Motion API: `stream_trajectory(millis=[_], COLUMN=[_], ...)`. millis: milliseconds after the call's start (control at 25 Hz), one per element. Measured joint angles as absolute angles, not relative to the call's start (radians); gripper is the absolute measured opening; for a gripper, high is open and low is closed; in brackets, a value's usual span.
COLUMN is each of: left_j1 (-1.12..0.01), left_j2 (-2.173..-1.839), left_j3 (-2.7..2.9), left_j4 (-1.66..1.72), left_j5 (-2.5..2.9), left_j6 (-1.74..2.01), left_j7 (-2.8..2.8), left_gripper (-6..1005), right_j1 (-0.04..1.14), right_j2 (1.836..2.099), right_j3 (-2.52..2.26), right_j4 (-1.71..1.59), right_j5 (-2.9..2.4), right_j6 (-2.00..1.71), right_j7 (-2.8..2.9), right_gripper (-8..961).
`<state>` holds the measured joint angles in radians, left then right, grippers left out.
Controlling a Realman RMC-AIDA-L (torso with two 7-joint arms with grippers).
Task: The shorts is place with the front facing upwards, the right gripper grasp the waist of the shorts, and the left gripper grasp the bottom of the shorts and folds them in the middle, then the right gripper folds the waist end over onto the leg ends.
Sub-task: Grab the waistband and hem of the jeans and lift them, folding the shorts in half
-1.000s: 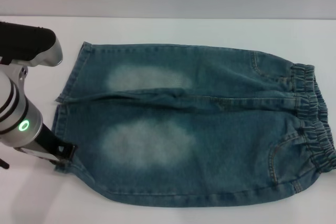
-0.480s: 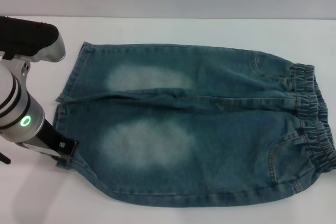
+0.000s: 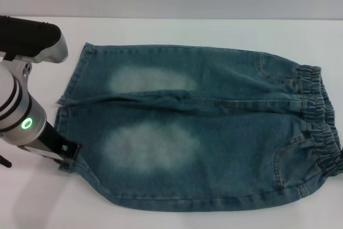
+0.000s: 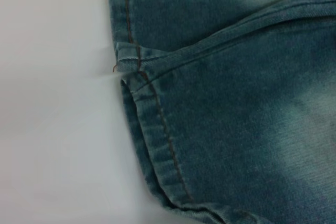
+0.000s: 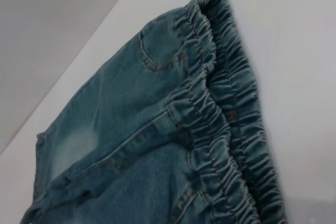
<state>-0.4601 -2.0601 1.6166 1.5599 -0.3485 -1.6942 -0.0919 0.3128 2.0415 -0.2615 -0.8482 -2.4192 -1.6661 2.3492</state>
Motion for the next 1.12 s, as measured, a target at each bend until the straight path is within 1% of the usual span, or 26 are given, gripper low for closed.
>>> stream_trajectory(millis=[440, 800, 1000, 1120], left_j1=[-0.462, -0.462, -0.464, -0.466], left_j2=[-2.062, -2.062, -2.062, -2.062], left_j3=[1.617, 1.617, 1.617, 1.617], left_j4=[1.562, 1.567, 1.567, 1.567], left_j5=[-0.349, -0.35, -0.35, -0.35], left_j6=[-1.695, -1.691, -1.689, -1.688], left_j7=[-0.092, -0.091, -0.091, -0.093], left_gripper=[48, 49, 50, 51], right_j1=[0.332, 0.326, 0.325, 0.326], right_j2=[2.043, 2.043, 2.043, 2.042], right_j3=[-0.309, -0.307, -0.303, -0.303], right_j4=[-0.83, -0.832, -0.835, -0.837], right_j5=[-2.419, -2.417, -2.413, -2.412], right_j6=[-1.661, -1.657, -1.657, -1.657], right_j7=[2.344, 2.325, 2.324, 2.322], right_gripper=[776, 676, 436, 312])
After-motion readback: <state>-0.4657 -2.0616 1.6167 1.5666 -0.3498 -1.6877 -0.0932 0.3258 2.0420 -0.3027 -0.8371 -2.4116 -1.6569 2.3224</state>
